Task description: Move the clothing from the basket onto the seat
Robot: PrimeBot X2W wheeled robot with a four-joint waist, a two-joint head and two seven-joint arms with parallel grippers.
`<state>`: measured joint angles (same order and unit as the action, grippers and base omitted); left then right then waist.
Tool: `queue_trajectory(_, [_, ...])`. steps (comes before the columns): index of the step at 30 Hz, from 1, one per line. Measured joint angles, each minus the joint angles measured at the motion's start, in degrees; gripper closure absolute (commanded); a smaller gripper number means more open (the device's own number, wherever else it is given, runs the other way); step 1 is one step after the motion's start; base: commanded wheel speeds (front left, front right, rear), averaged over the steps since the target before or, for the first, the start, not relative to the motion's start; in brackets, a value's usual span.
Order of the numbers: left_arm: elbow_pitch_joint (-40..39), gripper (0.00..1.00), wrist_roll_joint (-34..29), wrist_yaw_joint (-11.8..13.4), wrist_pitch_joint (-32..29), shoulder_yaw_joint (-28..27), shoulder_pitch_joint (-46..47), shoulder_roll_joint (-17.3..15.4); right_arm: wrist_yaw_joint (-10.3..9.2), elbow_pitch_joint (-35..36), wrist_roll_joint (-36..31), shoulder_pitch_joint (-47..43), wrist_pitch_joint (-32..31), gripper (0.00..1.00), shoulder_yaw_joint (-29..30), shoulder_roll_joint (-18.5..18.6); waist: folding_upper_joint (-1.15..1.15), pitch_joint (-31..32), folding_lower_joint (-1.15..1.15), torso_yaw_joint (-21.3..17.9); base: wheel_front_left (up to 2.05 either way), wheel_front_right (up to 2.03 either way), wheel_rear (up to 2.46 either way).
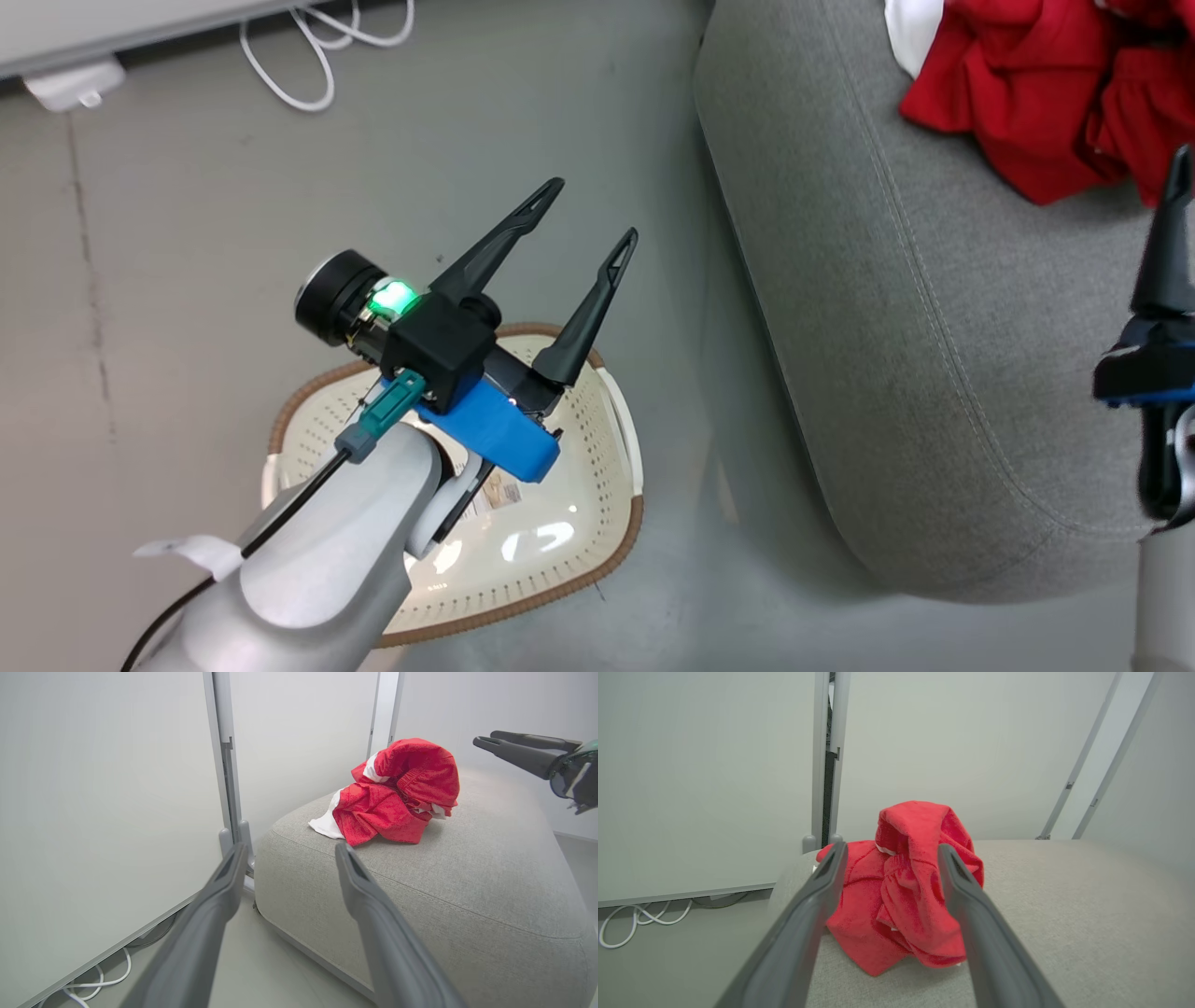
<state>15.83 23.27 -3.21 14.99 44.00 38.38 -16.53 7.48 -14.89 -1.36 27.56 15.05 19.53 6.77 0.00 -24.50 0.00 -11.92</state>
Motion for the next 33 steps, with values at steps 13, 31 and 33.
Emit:
queue_trajectory(13, [-3.93,0.0,-2.23,2.93,0.08,-14.85,-12.51,2.29,0.0,6.22,2.29,-8.72,0.0,0.0,-9.67,-2.63,0.0,9.15,-0.01,6.38,0.0,0.0,0.0])
queue_trajectory(31, [-4.28,0.0,-8.42,0.38,0.08,-35.63,-28.26,8.06,0.01,7.82,4.28,-18.11,0.0,0.0,-14.62,-3.8,0.0,17.49,0.0,13.92,0.0,0.0,0.0])
queue_trajectory(33, [-4.3,0.0,-9.03,0.15,0.08,-37.1,-29.4,8.67,0.0,7.68,4.95,-18.93,0.0,0.0,-14.95,-3.82,0.0,18.07,0.0,14.14,0.0,0.0,0.0])
